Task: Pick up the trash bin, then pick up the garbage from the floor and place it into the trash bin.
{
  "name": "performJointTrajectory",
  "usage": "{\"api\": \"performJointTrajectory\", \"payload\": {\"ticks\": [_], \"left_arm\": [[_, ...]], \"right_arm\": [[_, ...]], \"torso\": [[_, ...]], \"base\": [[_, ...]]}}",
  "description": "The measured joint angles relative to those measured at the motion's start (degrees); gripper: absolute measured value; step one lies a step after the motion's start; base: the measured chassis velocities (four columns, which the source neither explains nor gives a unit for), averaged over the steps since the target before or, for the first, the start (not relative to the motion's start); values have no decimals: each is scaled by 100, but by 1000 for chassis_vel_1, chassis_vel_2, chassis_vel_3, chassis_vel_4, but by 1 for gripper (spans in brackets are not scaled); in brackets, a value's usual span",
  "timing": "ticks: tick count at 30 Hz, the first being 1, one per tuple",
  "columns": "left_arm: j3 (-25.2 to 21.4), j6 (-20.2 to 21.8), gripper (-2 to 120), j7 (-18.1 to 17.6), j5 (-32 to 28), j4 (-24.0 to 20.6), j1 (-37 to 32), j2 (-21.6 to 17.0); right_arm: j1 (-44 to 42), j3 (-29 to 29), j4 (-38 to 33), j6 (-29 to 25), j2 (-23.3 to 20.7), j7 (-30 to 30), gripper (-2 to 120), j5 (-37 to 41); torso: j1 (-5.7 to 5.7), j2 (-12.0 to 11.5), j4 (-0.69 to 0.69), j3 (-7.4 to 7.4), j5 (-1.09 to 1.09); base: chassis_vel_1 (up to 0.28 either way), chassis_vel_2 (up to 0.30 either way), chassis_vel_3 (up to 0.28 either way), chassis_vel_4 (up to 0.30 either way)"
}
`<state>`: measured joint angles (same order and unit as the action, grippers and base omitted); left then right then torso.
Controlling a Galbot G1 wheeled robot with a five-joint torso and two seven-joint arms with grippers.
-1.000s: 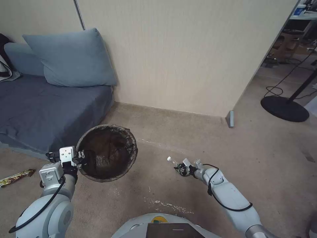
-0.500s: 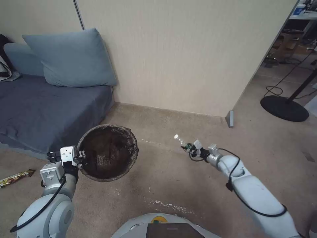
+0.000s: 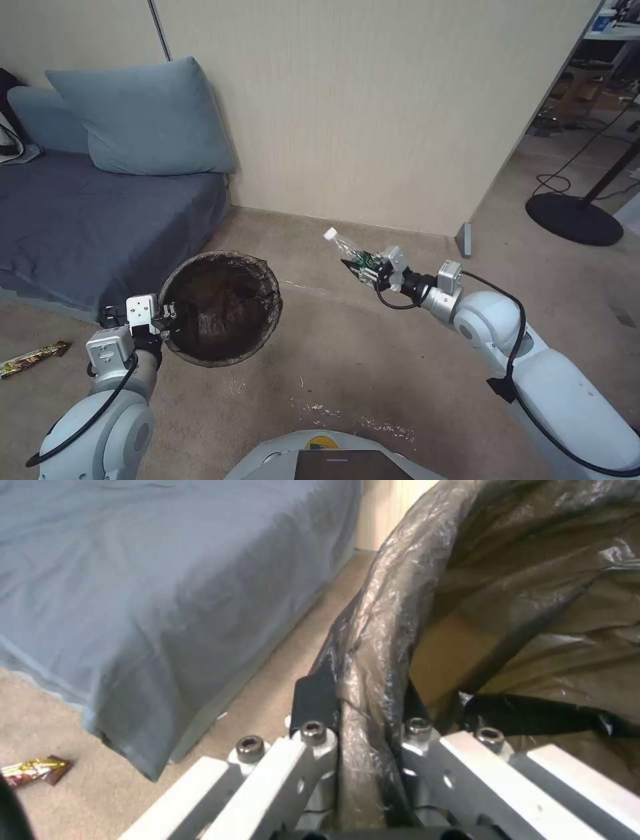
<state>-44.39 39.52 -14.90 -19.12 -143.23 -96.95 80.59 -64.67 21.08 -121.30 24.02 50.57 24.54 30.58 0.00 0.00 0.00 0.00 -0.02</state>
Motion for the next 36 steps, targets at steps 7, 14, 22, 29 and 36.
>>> {"api": "performJointTrajectory", "payload": {"ticks": [7, 14, 22, 29, 36], "left_arm": [[33, 2, 4, 5, 32, 0, -8, 28], [38, 2, 4, 7, 44, 0, -7, 31], [46, 2, 4, 11, 43, 0, 20, 24], [59, 4, 4, 12, 41, 0, 22, 32], [52, 5, 4, 12, 35, 0, 35, 37]], "right_arm": [[602, -963, -756, 452, 68, -607, 30, 459], [1200, -1868, -1011, 762, 193, -998, 30, 935], [1734, -2987, -927, 906, 401, -1262, 30, 942], [1943, -3438, -709, 976, 567, -1473, 30, 875], [2069, -3682, -474, 1016, 660, -1604, 30, 850]], "torso": [[0, 0, 0, 0, 1], [0, 0, 1, 0, 1], [0, 0, 0, 0, 1], [0, 0, 0, 0, 1], [0, 0, 0, 0, 1]], "base": [[0, 0, 0, 0], [0, 0, 0, 0], [0, 0, 0, 0], [0, 0, 0, 0], [0, 0, 0, 0]]}}
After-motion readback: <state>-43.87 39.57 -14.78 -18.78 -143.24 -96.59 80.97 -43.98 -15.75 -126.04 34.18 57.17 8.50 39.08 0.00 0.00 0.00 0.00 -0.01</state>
